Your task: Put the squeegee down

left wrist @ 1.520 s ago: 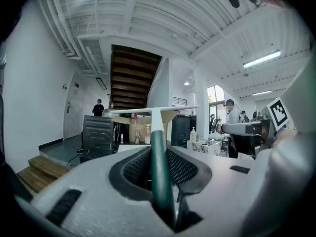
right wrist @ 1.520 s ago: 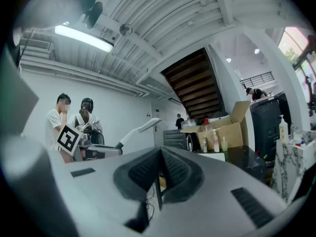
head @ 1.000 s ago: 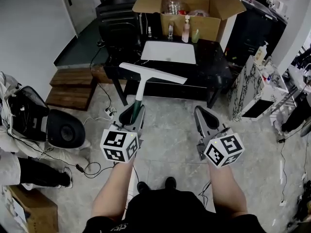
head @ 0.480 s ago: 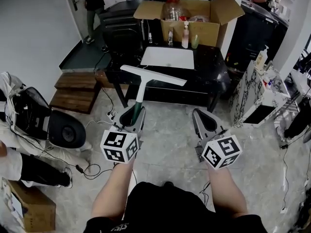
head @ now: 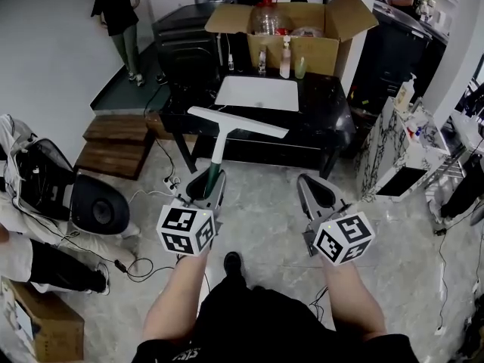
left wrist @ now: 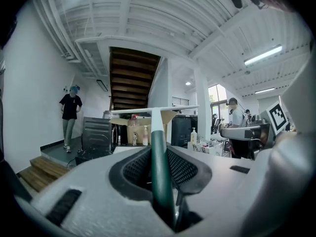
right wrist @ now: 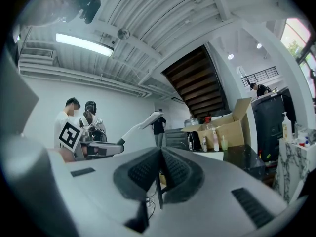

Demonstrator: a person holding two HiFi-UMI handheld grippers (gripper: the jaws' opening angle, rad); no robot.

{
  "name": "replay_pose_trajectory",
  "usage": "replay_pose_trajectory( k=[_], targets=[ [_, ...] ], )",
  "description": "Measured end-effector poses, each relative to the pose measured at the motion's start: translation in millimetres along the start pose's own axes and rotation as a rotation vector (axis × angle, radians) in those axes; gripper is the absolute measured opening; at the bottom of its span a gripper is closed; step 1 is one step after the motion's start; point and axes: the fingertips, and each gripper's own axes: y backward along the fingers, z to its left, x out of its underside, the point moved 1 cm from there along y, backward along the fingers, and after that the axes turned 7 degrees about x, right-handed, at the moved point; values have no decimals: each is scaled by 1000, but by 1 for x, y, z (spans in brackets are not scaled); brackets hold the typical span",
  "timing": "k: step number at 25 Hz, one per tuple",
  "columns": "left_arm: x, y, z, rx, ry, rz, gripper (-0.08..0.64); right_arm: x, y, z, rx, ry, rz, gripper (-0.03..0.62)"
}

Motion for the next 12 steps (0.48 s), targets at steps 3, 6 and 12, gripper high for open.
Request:
replay_pose_trajectory(
  k=[3,6,12],
  targets=[
    [5,-7,10,1,13,0,101,5,-10,-2,-3,-2,16,5],
    [7,-19,22,7,20,-3,101,8,-26,-8,1,-2,25,5],
    [11,-54,71,14,27,0,101,12,-83,-18,9,-3,35,6]
  ],
)
